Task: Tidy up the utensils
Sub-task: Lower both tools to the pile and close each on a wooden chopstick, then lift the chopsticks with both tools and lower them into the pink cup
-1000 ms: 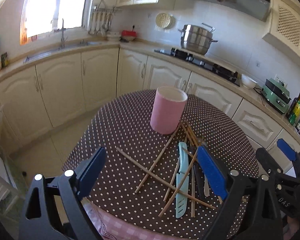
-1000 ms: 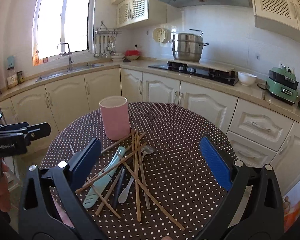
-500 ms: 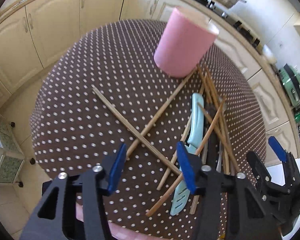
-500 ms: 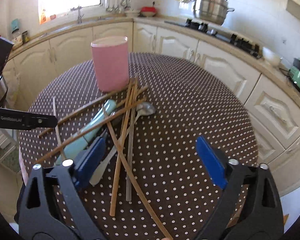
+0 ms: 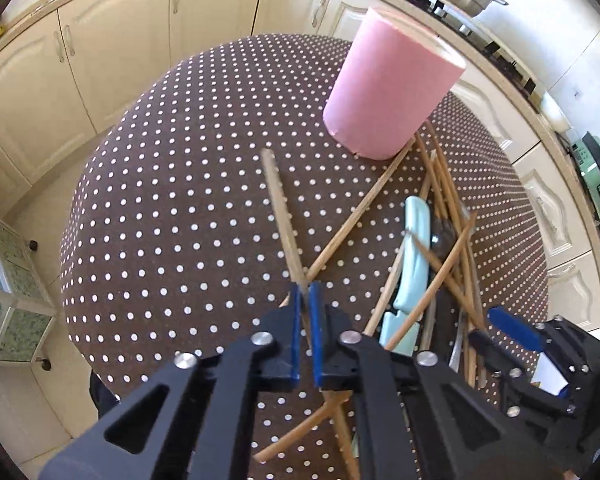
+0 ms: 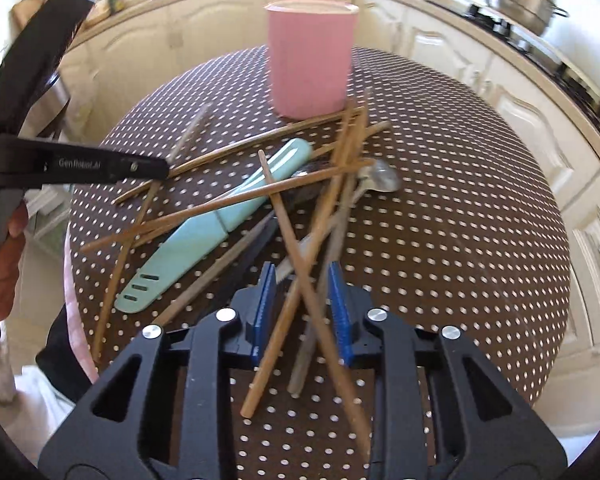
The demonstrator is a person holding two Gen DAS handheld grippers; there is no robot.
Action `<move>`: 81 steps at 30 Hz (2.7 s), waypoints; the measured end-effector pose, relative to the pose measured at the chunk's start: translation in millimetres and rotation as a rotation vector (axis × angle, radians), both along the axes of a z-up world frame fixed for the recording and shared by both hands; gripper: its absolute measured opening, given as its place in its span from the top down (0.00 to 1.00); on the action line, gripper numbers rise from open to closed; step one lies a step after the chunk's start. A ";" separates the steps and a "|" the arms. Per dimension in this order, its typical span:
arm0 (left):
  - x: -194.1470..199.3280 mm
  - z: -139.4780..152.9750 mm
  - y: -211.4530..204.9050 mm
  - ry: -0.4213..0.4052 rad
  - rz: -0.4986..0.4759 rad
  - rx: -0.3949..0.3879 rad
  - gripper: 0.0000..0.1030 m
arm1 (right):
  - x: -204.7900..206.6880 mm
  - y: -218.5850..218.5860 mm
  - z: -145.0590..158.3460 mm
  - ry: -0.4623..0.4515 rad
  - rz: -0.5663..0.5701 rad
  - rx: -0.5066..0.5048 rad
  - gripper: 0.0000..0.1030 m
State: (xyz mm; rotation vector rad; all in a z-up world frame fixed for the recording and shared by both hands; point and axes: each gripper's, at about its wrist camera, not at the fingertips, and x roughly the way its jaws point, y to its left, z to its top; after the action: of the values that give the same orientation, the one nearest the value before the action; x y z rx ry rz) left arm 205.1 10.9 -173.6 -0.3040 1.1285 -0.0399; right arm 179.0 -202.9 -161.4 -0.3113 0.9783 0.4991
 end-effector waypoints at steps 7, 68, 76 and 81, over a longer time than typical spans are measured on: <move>-6.9 25.4 -1.8 -0.110 -0.014 -0.011 1.00 | 8.4 9.1 -5.1 0.013 0.011 -0.083 0.92; 22.9 214.9 -69.9 -1.062 0.026 0.281 0.95 | 77.6 -1.2 179.9 -0.641 -0.164 0.553 0.94; 43.7 223.3 -53.6 -1.108 0.045 0.216 0.95 | 95.7 0.9 190.3 -0.732 -0.187 0.604 0.94; 58.9 224.9 -44.7 -1.139 0.038 0.143 0.95 | 106.9 8.0 187.1 -0.761 -0.191 0.615 0.94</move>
State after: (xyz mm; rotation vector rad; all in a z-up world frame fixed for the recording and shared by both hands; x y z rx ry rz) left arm 264.0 -33.8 51.3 -0.1273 -0.0065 -0.0847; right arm 285.9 -194.9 25.7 0.1519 0.0873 0.4299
